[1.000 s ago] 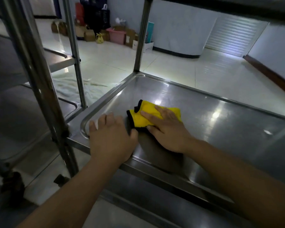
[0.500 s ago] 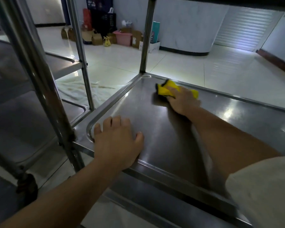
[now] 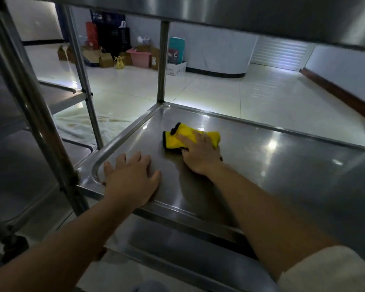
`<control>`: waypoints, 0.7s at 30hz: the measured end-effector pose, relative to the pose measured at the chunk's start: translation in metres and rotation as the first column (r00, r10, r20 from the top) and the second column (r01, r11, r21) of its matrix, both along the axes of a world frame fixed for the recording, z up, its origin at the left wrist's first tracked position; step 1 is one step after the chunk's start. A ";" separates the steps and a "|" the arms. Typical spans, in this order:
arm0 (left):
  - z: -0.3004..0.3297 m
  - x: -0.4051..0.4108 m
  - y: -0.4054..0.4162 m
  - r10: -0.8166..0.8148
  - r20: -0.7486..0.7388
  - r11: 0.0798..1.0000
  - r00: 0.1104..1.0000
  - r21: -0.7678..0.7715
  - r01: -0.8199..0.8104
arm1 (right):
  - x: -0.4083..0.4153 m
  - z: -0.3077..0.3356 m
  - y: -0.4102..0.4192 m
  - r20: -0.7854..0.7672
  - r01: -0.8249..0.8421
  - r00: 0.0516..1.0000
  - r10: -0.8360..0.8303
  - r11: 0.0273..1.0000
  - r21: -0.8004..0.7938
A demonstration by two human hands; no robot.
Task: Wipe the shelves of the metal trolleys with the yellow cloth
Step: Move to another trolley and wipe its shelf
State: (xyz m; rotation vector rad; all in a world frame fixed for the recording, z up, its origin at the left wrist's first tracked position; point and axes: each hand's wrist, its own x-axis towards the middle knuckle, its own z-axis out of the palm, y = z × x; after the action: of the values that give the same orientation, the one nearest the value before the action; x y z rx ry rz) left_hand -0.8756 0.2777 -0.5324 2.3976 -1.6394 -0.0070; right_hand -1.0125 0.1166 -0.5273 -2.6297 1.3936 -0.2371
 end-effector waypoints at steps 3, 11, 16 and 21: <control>0.006 -0.003 0.006 -0.193 -0.028 0.979 0.981 -0.067 0.191 | -0.039 0.003 0.032 -0.012 -0.161 0.987 0.161 0.987 0.026; 0.010 -0.012 0.000 -0.288 0.088 0.956 0.954 -0.031 0.292 | -0.251 0.002 0.127 0.002 0.001 1.000 -0.001 0.998 -0.066; 0.016 -0.047 -0.005 -0.327 -0.011 0.945 0.945 0.024 0.328 | -0.274 -0.008 0.142 0.126 0.289 0.955 -0.270 0.942 -0.171; 0.019 -0.161 -0.009 -0.602 0.010 0.798 0.798 -0.009 0.602 | -0.265 -0.007 0.117 0.123 0.299 0.951 -0.285 0.948 -0.111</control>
State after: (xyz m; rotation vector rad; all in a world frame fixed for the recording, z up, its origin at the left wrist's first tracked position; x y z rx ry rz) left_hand -1.0369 0.2685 -0.5133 1.7544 -2.3224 -0.0991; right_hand -1.2775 0.2336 -0.5345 -2.4528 1.7831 -0.5094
